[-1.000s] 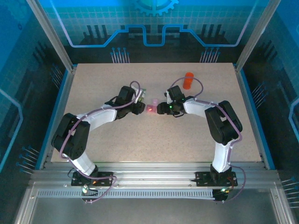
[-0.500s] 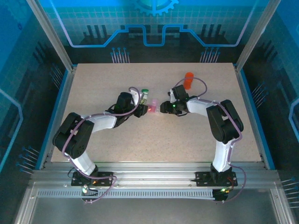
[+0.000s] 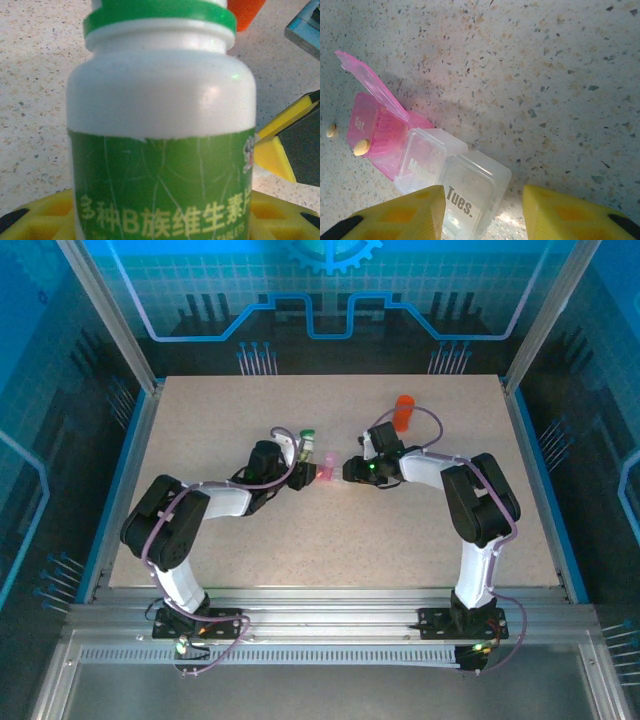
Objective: Sort the pills into containers
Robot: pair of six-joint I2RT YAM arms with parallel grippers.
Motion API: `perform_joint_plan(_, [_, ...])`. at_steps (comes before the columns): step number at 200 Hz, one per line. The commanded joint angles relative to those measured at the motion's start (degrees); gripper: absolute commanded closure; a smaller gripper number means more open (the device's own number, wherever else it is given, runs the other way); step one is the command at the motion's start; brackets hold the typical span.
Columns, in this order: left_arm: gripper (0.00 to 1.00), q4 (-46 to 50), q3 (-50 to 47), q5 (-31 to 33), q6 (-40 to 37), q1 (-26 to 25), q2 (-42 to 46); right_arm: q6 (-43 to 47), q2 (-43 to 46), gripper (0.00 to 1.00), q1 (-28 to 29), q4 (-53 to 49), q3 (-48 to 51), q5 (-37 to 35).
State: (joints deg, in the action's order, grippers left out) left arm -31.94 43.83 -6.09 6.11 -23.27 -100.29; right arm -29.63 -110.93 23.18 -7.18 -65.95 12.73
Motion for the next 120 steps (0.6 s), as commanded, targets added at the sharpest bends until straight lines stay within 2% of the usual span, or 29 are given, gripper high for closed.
perform_joint_plan(1, [1.0,-13.5,-4.3,-2.9,2.3,0.9,-0.1,0.2,-1.2,0.55,-0.5,-0.1,0.9,0.7])
perform_joint_plan(25, [1.0,-21.2,-7.9,-6.2,2.2,0.9,0.9,-0.1,0.3,0.47,-0.5,1.0,1.9,0.9])
perform_joint_plan(42, [1.0,-23.7,-9.8,-6.2,1.3,0.9,2.0,-0.3,2.0,0.43,-0.5,1.1,1.9,1.4])
perform_joint_plan(94, [1.0,-22.1,-11.8,-5.3,-1.5,0.9,5.4,0.9,7.9,0.37,-0.5,-2.2,0.3,0.7])
perform_joint_plan(120, [1.0,-24.5,-13.4,-7.4,-1.6,0.9,7.4,2.1,11.2,0.35,-0.3,-3.8,0.3,0.0])
